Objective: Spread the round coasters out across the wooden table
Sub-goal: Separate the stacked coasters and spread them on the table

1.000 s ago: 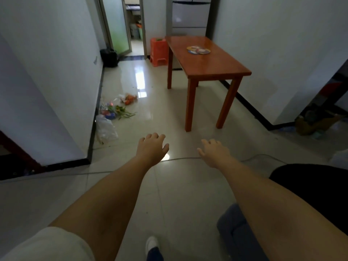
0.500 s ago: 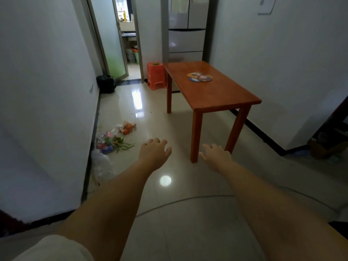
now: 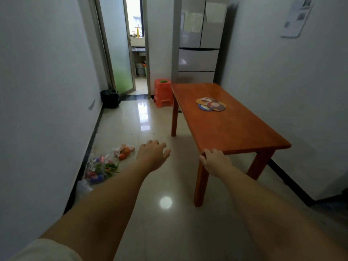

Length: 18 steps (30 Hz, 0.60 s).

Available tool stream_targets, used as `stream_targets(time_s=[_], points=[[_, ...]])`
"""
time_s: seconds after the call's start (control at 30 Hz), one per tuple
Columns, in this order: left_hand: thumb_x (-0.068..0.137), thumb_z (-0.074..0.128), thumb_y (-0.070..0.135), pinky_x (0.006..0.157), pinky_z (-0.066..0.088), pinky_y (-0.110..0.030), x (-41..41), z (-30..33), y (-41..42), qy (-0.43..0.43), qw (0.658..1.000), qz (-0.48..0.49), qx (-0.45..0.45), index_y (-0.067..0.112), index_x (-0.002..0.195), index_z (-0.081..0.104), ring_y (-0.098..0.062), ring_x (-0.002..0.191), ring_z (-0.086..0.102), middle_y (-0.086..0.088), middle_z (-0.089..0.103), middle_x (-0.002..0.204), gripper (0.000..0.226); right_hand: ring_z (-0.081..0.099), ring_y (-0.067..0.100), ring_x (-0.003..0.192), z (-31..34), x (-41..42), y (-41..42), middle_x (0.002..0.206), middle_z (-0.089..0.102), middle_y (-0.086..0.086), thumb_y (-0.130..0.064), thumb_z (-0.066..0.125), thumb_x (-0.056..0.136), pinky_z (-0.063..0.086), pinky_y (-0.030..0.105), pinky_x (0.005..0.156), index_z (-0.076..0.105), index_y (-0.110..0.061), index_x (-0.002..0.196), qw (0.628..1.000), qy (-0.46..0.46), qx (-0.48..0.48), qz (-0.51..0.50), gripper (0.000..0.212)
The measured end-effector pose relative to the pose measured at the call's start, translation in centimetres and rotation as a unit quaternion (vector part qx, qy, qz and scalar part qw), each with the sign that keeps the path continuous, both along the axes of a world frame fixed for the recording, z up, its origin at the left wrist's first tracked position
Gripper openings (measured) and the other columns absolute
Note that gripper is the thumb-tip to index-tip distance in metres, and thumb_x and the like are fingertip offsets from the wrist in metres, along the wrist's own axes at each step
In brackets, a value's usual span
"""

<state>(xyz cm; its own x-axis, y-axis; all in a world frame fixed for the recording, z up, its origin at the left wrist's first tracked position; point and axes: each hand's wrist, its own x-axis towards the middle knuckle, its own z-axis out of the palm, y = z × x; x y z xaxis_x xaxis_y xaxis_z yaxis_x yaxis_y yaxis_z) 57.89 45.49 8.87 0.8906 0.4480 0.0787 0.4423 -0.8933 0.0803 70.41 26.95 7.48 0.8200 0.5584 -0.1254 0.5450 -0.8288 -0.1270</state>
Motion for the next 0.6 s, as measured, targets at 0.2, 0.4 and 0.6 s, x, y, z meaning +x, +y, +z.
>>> stream_targets(time_s=[0.2,0.4,0.6], points=[[0.097,0.031,0.049,0.103,0.042,-0.043,8.8,-0.9,7.2,0.03,0.999,0.015,-0.015,0.019,0.137,0.051,-0.028,0.127,0.052,-0.011,0.057,0.137,0.053,0.042,0.035,0.13,-0.7,8.7,7.9,0.142,0.044,0.015,-0.045,0.029,0.099,0.037,0.051,0.103,0.038,-0.017,0.141,0.999,0.02,-0.012,0.034,0.05],[0.097,0.032,0.049,0.102,0.043,-0.042,19.9,-2.5,16.1,0.033,0.999,-0.018,-0.002,0.018,0.136,0.051,-0.027,0.125,0.053,-0.01,0.058,0.136,0.053,0.044,0.034,0.127,-2.1,19.2,16.0,0.139,0.045,0.015,-0.046,0.029,0.099,0.039,0.049,0.1,0.039,-0.017,0.137,1.0,0.017,-0.017,0.005,0.049],[0.095,0.033,0.051,0.098,0.046,-0.041,33.0,-0.9,25.1,0.026,0.996,-0.089,0.017,0.019,0.129,0.056,-0.027,0.117,0.058,-0.009,0.062,0.127,0.052,0.044,0.031,0.128,-2.1,30.2,23.5,0.141,0.046,0.013,-0.045,0.029,0.099,0.039,0.048,0.101,0.039,-0.02,0.139,0.997,0.024,0.011,-0.078,0.049]])
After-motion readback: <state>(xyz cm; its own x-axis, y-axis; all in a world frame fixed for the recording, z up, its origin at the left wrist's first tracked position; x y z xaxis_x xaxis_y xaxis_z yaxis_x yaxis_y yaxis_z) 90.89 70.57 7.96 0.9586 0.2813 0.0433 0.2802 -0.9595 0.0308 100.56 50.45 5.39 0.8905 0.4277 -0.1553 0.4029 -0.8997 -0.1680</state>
